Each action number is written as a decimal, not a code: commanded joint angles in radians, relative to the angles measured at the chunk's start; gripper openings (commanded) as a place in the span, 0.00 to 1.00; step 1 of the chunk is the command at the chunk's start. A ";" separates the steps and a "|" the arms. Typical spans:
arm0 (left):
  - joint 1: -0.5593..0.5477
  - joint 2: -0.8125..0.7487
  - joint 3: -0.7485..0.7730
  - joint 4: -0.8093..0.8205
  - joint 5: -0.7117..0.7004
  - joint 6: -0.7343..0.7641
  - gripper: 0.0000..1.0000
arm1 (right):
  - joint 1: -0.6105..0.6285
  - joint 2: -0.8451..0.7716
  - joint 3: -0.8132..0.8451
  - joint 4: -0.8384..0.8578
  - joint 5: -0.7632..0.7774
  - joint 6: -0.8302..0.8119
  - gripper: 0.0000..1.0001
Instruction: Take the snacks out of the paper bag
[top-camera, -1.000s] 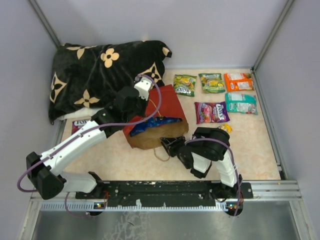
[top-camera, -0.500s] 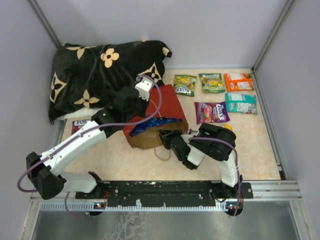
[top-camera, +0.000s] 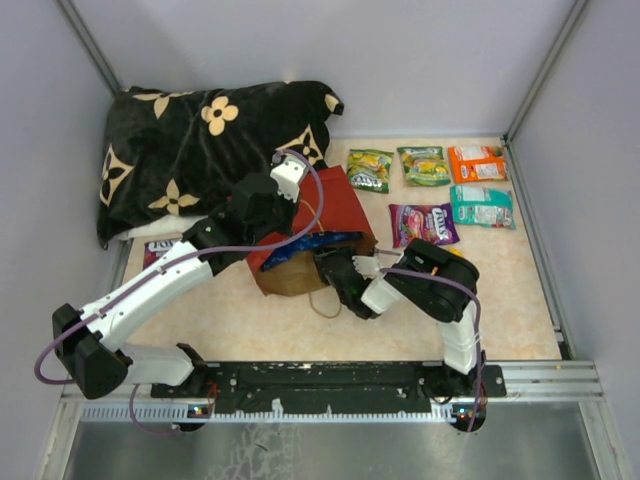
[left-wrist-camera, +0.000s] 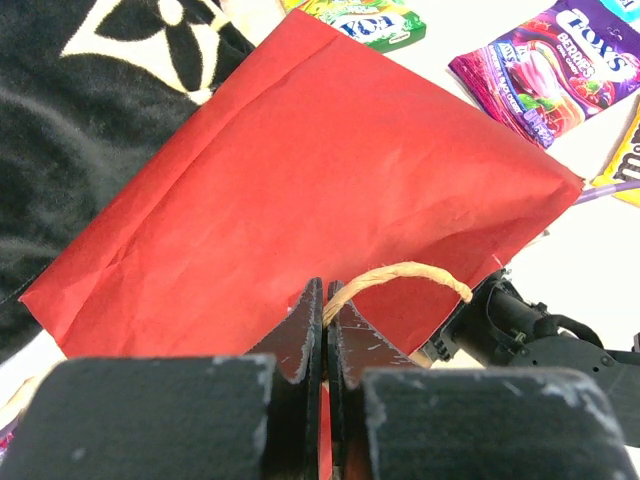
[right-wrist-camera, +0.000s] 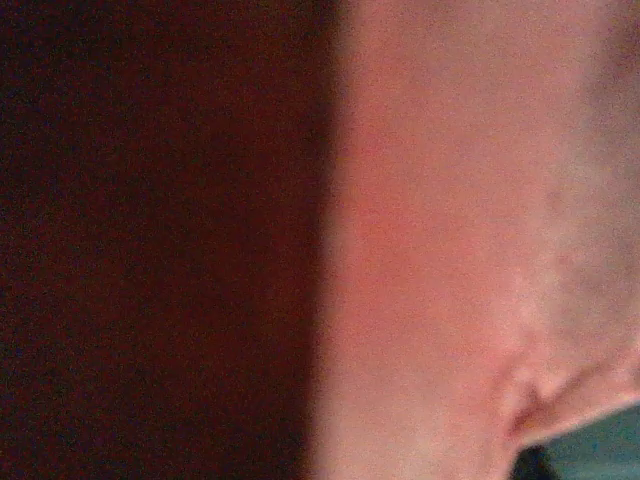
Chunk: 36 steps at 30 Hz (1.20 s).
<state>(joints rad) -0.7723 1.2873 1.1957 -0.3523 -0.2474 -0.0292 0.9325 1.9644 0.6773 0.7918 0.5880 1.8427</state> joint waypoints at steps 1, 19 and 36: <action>0.004 -0.028 0.012 0.003 0.011 -0.001 0.00 | -0.036 -0.009 0.037 -0.181 0.083 0.031 0.37; 0.004 -0.031 0.011 0.002 0.004 0.001 0.00 | -0.044 -0.143 -0.005 -0.140 0.042 -0.139 0.00; 0.004 -0.030 0.028 -0.014 0.030 -0.004 0.00 | 0.300 -0.890 -0.145 -0.831 -0.049 -0.456 0.00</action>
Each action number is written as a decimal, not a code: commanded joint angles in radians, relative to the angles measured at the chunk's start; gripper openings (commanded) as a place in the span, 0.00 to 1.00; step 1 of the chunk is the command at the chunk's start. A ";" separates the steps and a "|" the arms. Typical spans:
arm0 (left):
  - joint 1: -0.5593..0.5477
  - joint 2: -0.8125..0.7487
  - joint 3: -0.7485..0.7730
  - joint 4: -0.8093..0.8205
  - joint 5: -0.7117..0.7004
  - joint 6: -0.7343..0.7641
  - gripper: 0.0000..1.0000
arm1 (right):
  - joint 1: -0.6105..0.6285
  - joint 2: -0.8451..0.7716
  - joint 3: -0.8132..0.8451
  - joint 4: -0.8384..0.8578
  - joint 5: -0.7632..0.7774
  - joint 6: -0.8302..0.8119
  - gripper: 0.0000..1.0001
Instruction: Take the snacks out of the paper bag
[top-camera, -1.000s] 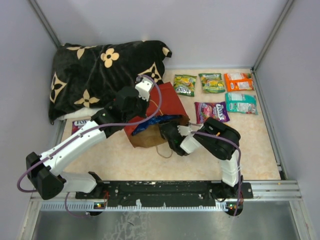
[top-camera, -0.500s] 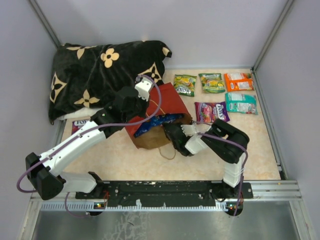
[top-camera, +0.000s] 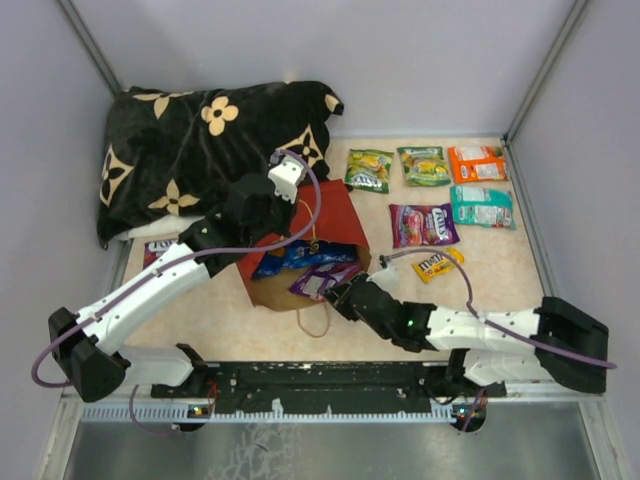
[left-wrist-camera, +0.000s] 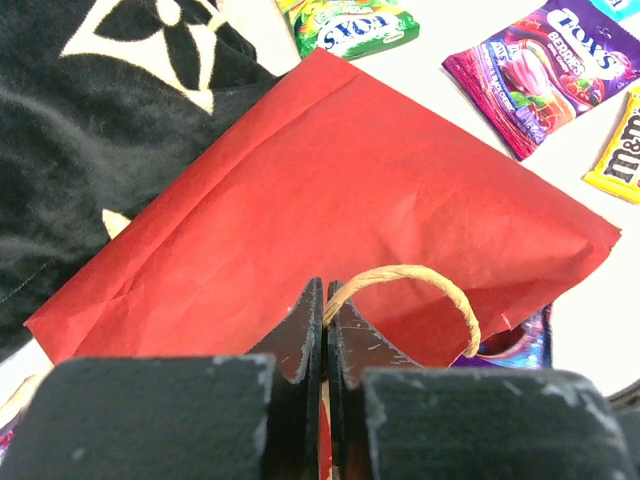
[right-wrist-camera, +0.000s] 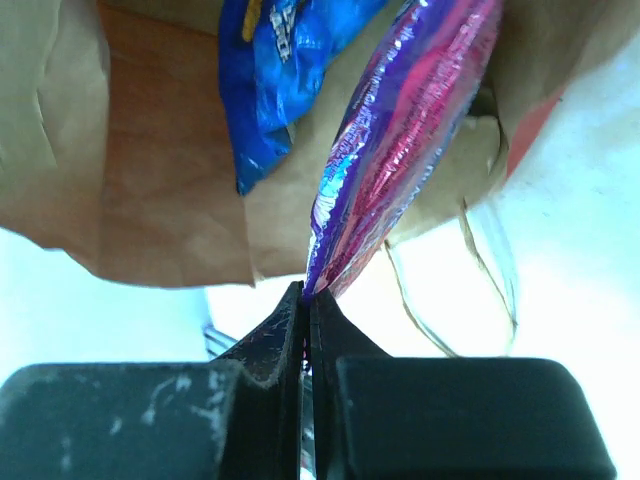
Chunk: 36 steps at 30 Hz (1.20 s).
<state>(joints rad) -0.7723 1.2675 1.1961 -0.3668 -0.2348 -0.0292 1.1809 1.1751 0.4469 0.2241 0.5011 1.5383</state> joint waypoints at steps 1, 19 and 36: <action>0.004 -0.011 0.027 0.002 0.017 -0.005 0.00 | 0.074 -0.114 0.121 -0.321 0.048 -0.186 0.00; 0.005 -0.038 0.038 0.002 0.171 -0.024 0.00 | 0.480 0.461 1.042 -0.397 0.108 -1.040 0.00; 0.087 -0.031 0.072 -0.016 0.388 -0.120 0.00 | 0.367 0.542 0.712 0.453 0.028 -1.355 0.00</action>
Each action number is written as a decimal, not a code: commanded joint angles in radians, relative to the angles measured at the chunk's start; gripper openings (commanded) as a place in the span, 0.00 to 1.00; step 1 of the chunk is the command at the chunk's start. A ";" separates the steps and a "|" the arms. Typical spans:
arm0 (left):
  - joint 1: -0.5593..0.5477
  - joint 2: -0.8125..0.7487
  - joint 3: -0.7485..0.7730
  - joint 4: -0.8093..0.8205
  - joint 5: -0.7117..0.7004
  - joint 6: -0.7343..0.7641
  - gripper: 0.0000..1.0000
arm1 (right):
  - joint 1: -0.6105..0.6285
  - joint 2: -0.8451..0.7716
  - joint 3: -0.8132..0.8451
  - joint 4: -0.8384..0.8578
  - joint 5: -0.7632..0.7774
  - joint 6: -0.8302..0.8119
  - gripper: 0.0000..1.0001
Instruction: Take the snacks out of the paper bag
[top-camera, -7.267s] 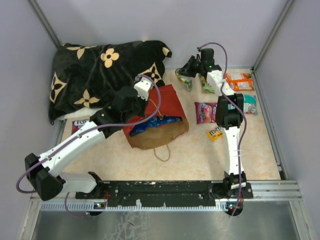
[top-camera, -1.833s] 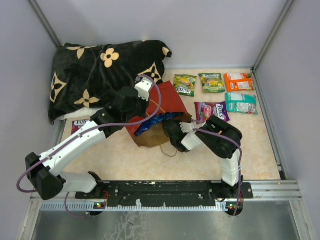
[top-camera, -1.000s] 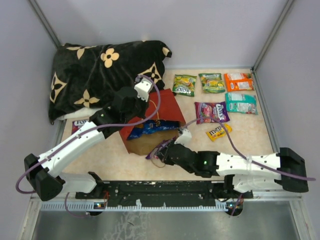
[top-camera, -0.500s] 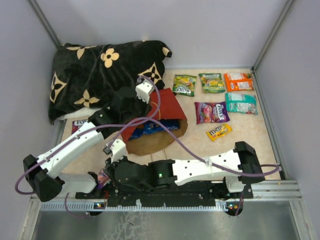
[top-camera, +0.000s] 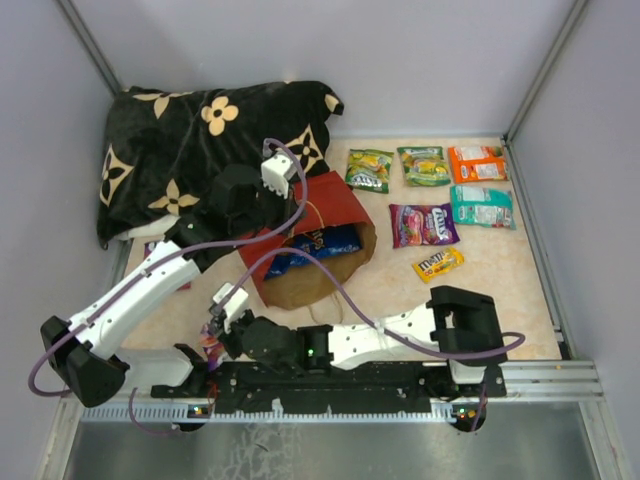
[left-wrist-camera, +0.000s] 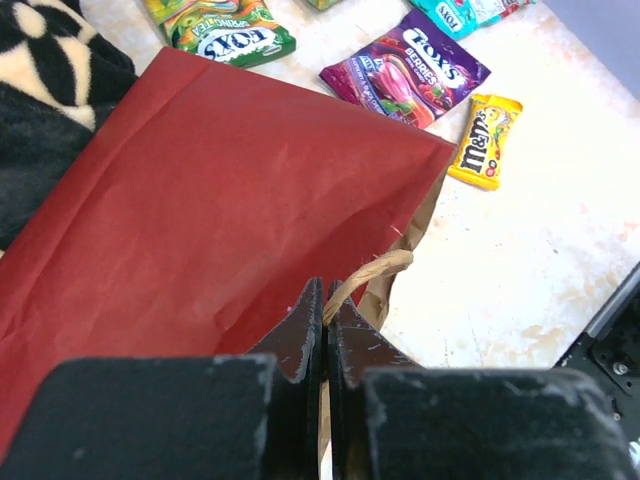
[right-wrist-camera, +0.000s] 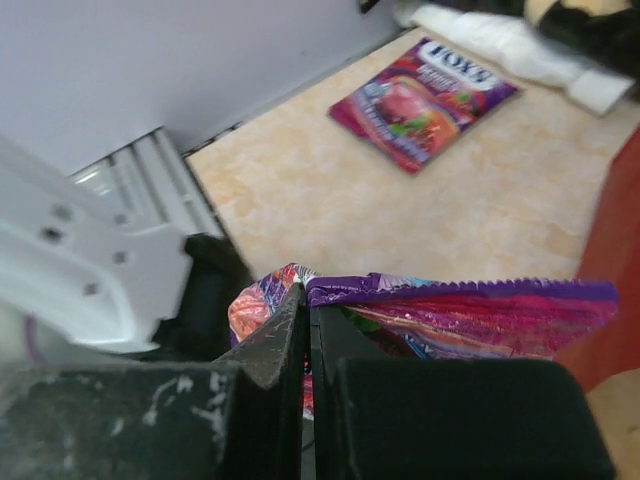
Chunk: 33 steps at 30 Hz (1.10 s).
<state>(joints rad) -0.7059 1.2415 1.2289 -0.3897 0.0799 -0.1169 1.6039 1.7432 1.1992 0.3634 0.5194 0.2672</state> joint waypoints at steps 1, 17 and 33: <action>0.028 -0.003 0.041 0.007 0.089 -0.038 0.00 | -0.062 -0.017 -0.048 0.359 0.020 -0.120 0.00; 0.080 -0.028 0.065 -0.037 0.084 0.022 0.00 | -0.188 0.124 -0.191 0.652 -0.145 0.021 0.00; 0.138 -0.032 0.091 -0.052 0.146 0.008 0.00 | -0.244 0.334 0.085 0.428 -0.229 -0.123 0.00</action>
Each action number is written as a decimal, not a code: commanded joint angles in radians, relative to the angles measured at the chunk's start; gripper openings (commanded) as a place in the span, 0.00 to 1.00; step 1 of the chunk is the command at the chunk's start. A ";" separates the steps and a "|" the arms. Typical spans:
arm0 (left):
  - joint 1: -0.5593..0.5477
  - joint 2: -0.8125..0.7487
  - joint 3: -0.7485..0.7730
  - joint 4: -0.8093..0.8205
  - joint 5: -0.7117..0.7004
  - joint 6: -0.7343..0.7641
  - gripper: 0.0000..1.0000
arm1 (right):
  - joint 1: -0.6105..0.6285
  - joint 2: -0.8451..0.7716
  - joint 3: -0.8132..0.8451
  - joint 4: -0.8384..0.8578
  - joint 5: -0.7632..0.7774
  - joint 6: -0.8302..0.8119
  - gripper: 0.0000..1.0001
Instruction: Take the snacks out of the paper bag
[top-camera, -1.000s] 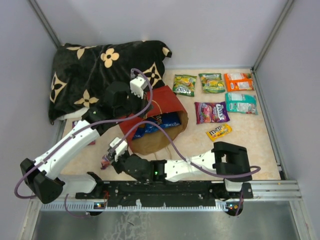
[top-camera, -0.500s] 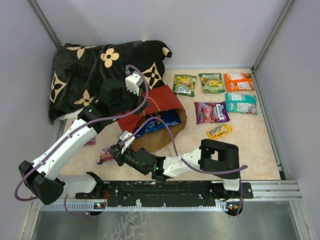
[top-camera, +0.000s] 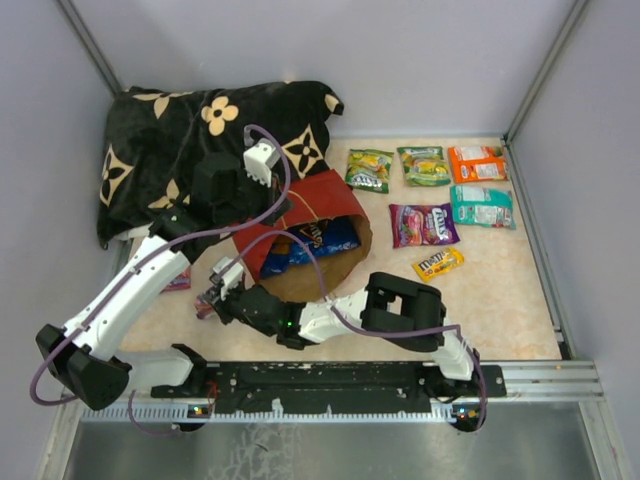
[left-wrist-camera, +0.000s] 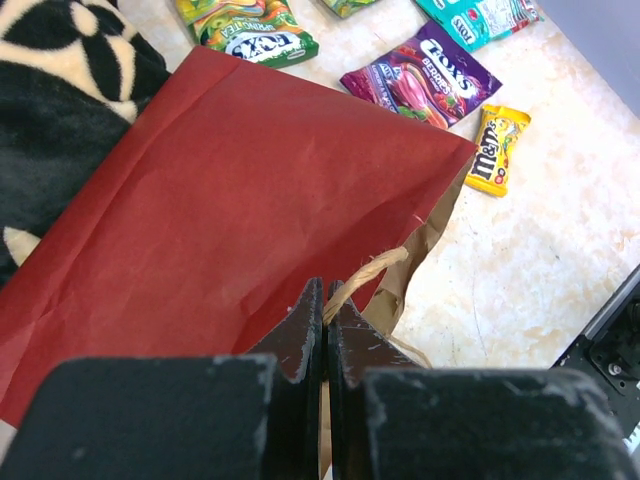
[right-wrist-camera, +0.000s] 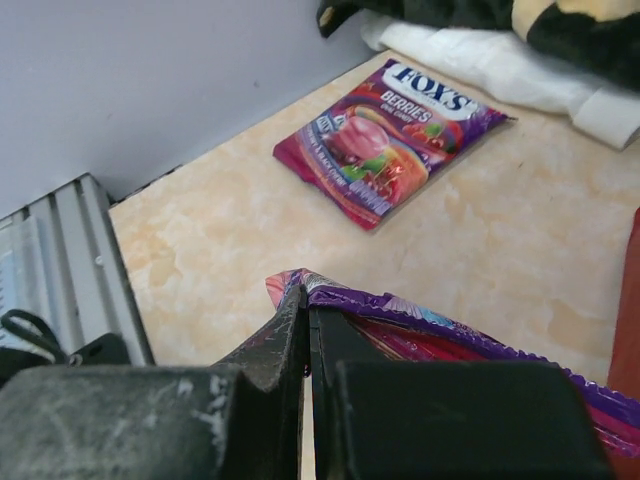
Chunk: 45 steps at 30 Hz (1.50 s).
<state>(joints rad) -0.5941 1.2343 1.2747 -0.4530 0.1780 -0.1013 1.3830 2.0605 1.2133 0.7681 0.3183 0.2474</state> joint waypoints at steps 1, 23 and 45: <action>0.030 -0.023 0.046 0.012 0.054 -0.011 0.00 | -0.025 0.018 0.071 0.021 -0.025 -0.098 0.00; 0.044 0.018 0.040 0.018 0.135 -0.053 0.00 | 0.034 0.179 0.068 -0.443 0.218 0.899 0.00; 0.047 0.030 0.044 0.018 0.188 -0.075 0.00 | -0.085 0.195 0.202 -0.778 0.508 1.255 0.00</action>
<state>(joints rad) -0.5537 1.2552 1.2827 -0.4507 0.3336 -0.1623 1.3697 2.2009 1.3228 0.1642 0.7406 1.5597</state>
